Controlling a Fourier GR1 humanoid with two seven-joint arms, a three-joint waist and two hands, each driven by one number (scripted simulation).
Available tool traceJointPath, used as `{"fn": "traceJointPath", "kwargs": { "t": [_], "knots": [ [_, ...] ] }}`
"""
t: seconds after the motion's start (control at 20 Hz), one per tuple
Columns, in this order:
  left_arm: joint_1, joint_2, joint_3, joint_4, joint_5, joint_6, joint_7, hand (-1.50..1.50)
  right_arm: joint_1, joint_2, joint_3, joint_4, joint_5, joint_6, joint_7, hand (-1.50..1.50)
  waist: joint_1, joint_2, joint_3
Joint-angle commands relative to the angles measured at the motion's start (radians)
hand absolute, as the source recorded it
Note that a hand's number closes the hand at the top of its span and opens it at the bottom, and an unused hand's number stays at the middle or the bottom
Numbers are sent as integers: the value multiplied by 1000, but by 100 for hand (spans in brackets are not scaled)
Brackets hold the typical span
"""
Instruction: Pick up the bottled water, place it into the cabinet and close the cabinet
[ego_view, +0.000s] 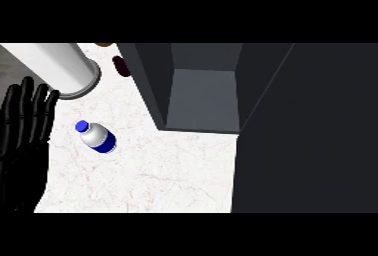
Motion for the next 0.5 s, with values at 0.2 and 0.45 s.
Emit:
{"fn": "traceJointPath", "kwargs": {
  "t": [0.2,0.45],
  "knots": [
    [-95,194,309,206,324,-231,-113,-150,96,28,18,-130,13,-16,19,-150,-70,22,3],
    [-78,203,326,305,514,-296,51,-150,176,-10,152,-227,-139,127,162,-150,-63,19,4]
  ]
}}
